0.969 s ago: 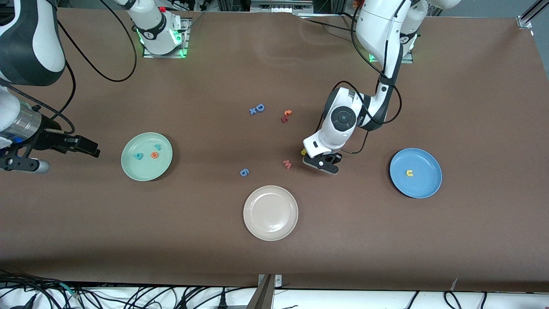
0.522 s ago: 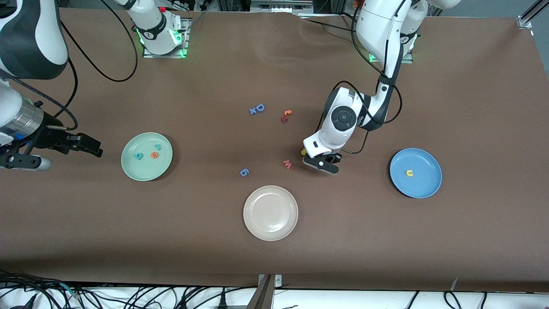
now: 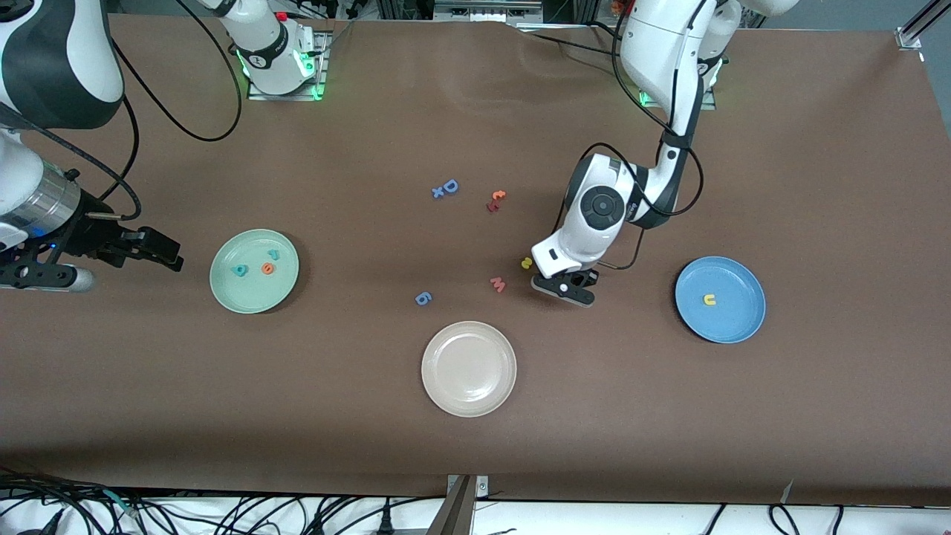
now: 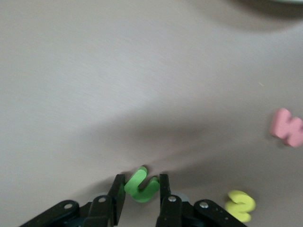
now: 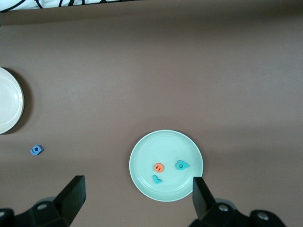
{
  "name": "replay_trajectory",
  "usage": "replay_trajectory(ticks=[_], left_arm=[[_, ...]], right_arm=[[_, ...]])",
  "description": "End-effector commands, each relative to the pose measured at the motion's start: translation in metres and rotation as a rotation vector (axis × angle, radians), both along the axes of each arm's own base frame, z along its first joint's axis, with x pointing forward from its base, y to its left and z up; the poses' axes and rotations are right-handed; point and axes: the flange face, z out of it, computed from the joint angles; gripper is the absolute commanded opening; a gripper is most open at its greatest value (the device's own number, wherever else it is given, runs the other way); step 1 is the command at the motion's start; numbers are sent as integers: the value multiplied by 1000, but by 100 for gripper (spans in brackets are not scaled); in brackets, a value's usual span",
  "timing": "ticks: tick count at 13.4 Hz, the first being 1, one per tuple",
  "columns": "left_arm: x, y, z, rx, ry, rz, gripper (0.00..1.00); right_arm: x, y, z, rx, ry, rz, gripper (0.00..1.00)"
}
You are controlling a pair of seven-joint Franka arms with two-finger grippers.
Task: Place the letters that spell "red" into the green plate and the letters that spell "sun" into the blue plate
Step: 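Carry the green u onto the blue plate and open the left gripper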
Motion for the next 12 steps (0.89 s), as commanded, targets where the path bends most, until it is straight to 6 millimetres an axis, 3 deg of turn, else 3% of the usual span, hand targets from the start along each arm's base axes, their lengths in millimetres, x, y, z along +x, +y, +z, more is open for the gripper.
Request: replay_trajectory(ticks=[1, 4, 7, 10, 12], left_arm=[[25, 23, 32, 61, 33, -25, 28], [43, 63, 61, 141, 82, -42, 24], [52, 103, 68, 154, 130, -47, 24], [64, 179, 72, 135, 193, -129, 24], [68, 211, 70, 127, 204, -130, 24]], right_arm=[[6, -6, 9, -5, -26, -7, 100], [7, -3, 12, -3, -32, -8, 100], [6, 0, 12, -4, -32, -1, 100], [6, 1, 10, -4, -28, -4, 100], [7, 2, 9, -4, -26, -4, 100]])
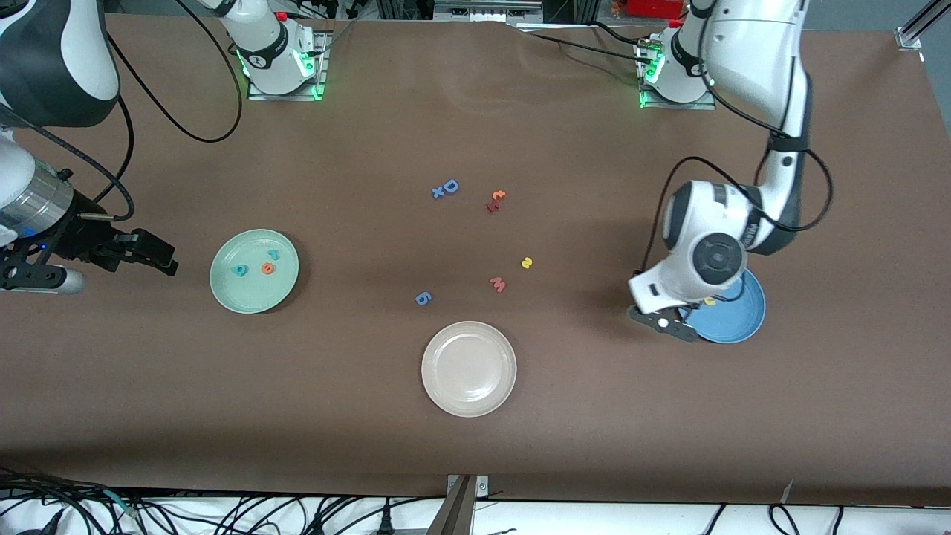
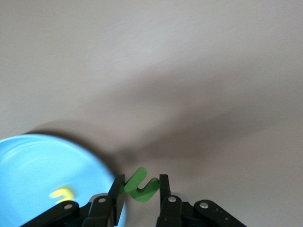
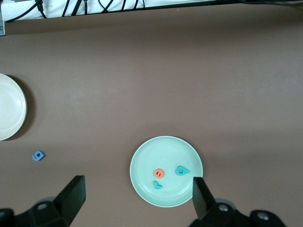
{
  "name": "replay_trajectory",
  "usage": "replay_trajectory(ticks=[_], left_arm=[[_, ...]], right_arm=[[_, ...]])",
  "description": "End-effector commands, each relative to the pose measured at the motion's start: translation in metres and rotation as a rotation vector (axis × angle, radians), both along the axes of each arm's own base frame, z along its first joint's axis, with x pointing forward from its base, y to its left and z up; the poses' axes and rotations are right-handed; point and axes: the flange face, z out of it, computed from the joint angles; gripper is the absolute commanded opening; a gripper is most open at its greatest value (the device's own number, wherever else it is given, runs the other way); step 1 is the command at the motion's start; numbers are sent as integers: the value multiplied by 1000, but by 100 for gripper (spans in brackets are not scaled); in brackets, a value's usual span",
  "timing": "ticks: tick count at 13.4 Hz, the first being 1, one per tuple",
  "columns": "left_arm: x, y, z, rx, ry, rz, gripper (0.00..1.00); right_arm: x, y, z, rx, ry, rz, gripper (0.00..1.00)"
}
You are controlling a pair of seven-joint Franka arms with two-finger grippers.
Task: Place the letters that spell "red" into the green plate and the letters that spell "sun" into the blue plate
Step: 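Carry the green u onto the blue plate and open the left gripper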
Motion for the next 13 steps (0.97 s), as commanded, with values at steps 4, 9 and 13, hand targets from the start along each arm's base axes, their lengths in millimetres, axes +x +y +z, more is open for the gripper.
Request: replay_trajectory(ticks=[4, 9, 13], left_arm=[[0, 55, 6, -10, 30, -28, 25], [5, 79, -10, -13, 21, -27, 28], [8, 90, -9, -24, 10, 0, 100]], right_arm=[[4, 1, 4, -6, -7, -3, 100], [7, 2, -4, -4, -2, -5, 100], [8, 3, -4, -4, -5, -4, 100]])
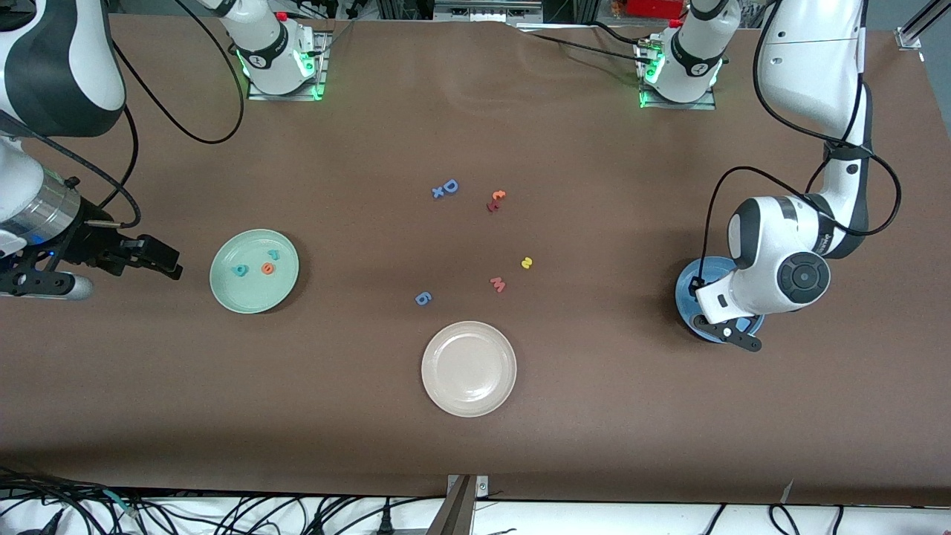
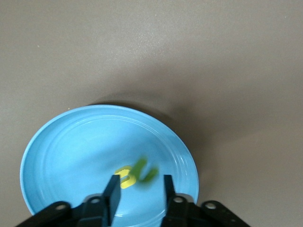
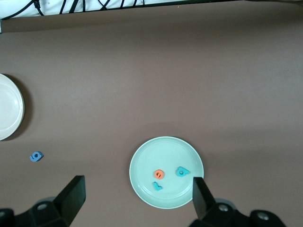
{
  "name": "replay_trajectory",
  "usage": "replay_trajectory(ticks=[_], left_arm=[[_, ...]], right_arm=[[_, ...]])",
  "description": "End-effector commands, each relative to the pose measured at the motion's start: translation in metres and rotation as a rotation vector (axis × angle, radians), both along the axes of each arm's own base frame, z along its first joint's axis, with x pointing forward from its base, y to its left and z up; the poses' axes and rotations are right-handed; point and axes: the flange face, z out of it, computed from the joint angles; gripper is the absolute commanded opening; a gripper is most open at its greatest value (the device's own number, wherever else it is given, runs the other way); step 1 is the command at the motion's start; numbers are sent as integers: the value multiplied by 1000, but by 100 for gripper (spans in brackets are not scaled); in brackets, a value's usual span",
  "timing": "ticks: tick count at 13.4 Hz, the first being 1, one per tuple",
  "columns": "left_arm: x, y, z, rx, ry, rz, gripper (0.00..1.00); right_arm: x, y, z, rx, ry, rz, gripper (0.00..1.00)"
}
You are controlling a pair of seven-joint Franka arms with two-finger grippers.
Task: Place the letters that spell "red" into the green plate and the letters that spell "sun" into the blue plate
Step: 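Carry the green u onto the blue plate and open the left gripper, then move the left gripper back to the yellow z beside the pink w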
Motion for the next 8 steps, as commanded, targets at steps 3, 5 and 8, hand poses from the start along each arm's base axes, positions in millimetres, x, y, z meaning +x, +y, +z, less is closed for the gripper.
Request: replay_trajectory(ticks=[3, 5, 8], left_arm=[[1, 6, 2, -41, -17, 27, 100], [0, -21, 5, -40, -24, 21, 100], [-9, -79, 7, -9, -31, 139, 100]], right_arm=[[3, 1, 4, -4, -9, -4, 100], [4, 1, 5, -6, -11, 1, 100], [4, -2, 7, -7, -15, 0, 100]])
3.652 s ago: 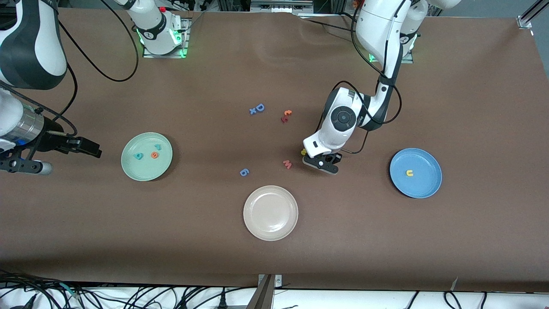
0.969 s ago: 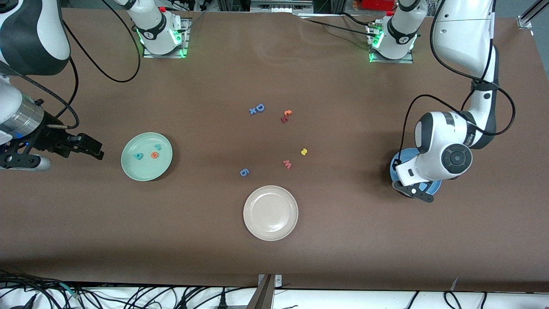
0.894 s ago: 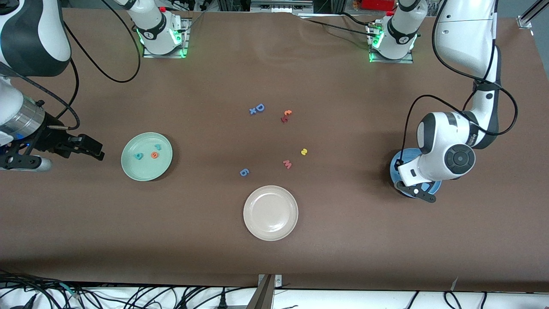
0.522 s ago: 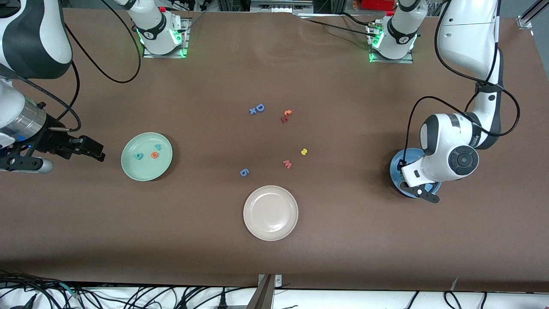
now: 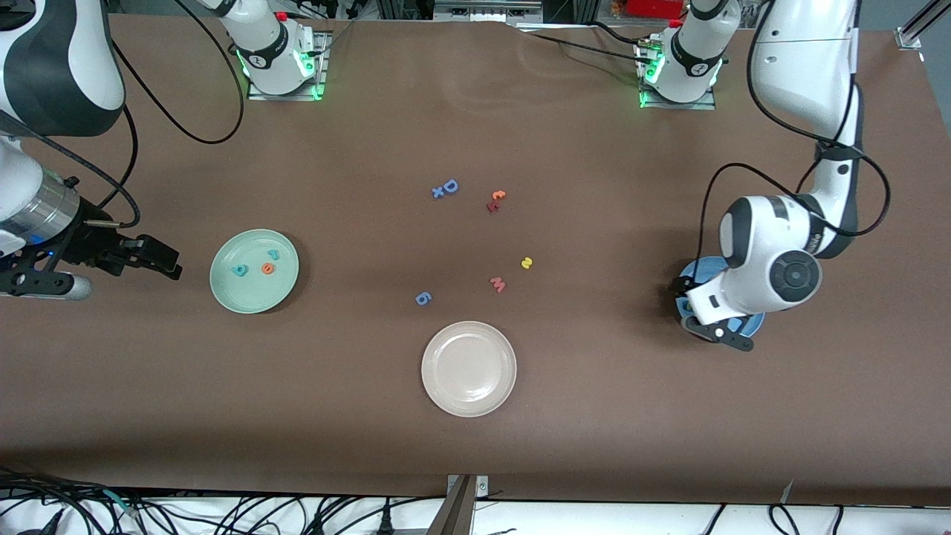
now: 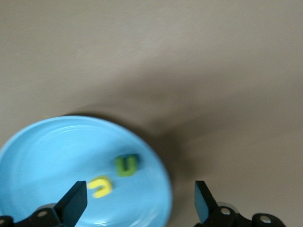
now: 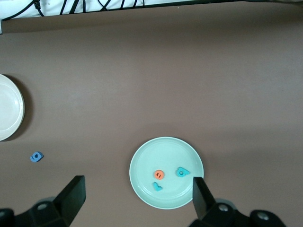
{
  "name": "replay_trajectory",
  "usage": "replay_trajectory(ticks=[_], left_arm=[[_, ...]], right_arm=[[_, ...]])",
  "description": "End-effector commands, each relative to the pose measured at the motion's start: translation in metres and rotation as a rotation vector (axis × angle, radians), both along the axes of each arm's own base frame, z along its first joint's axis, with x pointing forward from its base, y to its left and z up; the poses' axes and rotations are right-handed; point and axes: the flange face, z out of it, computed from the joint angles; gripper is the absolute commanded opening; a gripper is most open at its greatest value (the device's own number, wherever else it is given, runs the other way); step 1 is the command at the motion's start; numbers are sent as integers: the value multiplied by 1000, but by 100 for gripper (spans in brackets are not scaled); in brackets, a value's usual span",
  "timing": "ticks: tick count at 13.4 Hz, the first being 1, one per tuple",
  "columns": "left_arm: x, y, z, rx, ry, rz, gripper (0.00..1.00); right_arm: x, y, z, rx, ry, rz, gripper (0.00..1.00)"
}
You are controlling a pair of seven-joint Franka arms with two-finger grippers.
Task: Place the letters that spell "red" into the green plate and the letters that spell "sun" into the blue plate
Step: 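Move the left gripper back to the yellow z beside the pink w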
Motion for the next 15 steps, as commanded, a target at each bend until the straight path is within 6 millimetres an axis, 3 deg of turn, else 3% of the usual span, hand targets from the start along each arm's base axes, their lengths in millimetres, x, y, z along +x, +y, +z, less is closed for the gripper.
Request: replay_trajectory(ticks=[1, 3, 5, 12, 15], left_arm=[[-11, -62, 8, 13, -19, 101, 100], [-24, -112, 3, 42, -31, 173, 100], [-34, -144, 1, 49, -37, 184, 100], [-59, -217, -10, 45, -112, 281, 100], [-66, -243, -11, -56, -120, 375, 100]], right_arm=[[3, -1, 7, -6, -15, -4, 100], [3, -1, 7, -6, -15, -4, 100], [3, -1, 7, -6, -15, -6, 100], [3, -1, 6, -5, -13, -9, 100], [3, -1, 6, -6, -14, -4, 100]])
